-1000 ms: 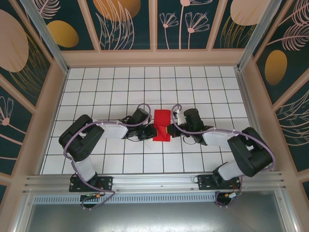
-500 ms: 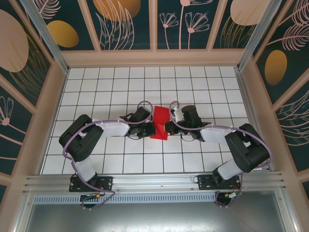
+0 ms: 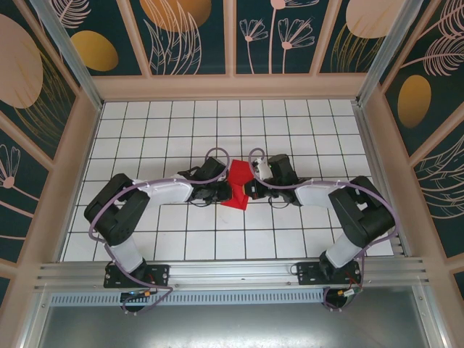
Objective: Fold a paper plane with a square sheet of paper (pick it up from the middle)
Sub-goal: Fold the triangle a second time at the center of the table.
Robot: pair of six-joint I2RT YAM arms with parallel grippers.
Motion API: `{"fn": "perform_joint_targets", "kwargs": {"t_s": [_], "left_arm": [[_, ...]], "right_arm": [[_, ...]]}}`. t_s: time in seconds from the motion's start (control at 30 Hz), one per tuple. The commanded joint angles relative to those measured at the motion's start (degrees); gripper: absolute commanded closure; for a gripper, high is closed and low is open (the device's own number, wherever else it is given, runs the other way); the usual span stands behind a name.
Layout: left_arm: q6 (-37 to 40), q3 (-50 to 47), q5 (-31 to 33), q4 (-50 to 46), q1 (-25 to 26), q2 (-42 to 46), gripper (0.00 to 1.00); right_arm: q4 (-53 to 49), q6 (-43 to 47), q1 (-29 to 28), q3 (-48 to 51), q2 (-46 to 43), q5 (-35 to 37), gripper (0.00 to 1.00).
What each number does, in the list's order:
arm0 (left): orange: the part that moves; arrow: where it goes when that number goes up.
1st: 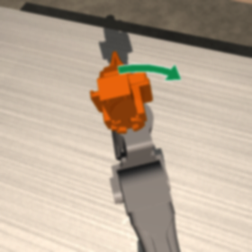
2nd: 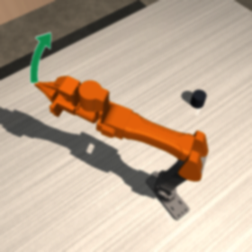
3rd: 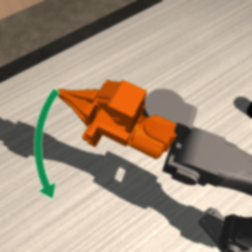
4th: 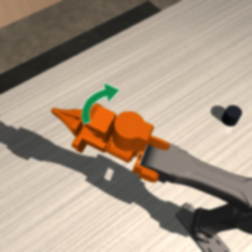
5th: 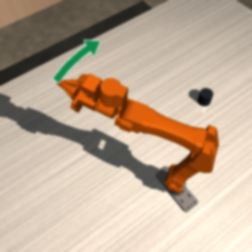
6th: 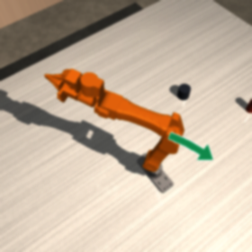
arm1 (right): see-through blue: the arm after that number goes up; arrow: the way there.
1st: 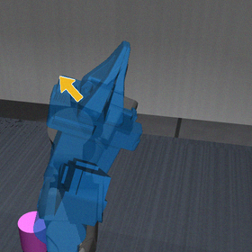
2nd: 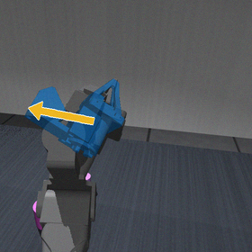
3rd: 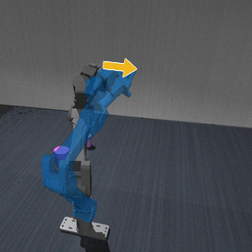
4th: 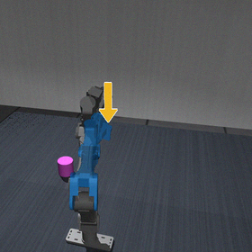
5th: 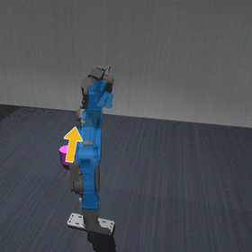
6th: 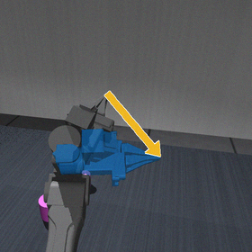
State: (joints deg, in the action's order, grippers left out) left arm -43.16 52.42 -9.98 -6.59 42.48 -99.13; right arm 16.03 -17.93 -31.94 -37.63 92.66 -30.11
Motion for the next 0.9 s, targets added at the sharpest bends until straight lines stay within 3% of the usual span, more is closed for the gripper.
{"fn": "perform_joint_targets", "kwargs": {"t_s": [0.0,0.3,0.5,0.87], "left_arm": [[-1.1,-1.6,-1.8,1.4,-0.2,3.5,0.82],[-3.6,-2.4,-4.1,3.4,-0.3,-0.2,0.88],[-3.5,-2.6,-1.0,1.9,-0.3,-2.7,0.89],[-3.0,-3.8,-1.0,1.6,-0.3,-3.1,0.9]], "right_arm": [[-1.5,1.7,1.8,-2.0,1.0,-1.1,1.0],[-1.7,2.0,1.8,-2.4,2.4,-1.3,1.0],[-2.9,2.8,1.8,-3.1,3.2,0.8,1.0],[-6.3,5.0,1.8,-5.7,5.8,4.5,1.0]]}}
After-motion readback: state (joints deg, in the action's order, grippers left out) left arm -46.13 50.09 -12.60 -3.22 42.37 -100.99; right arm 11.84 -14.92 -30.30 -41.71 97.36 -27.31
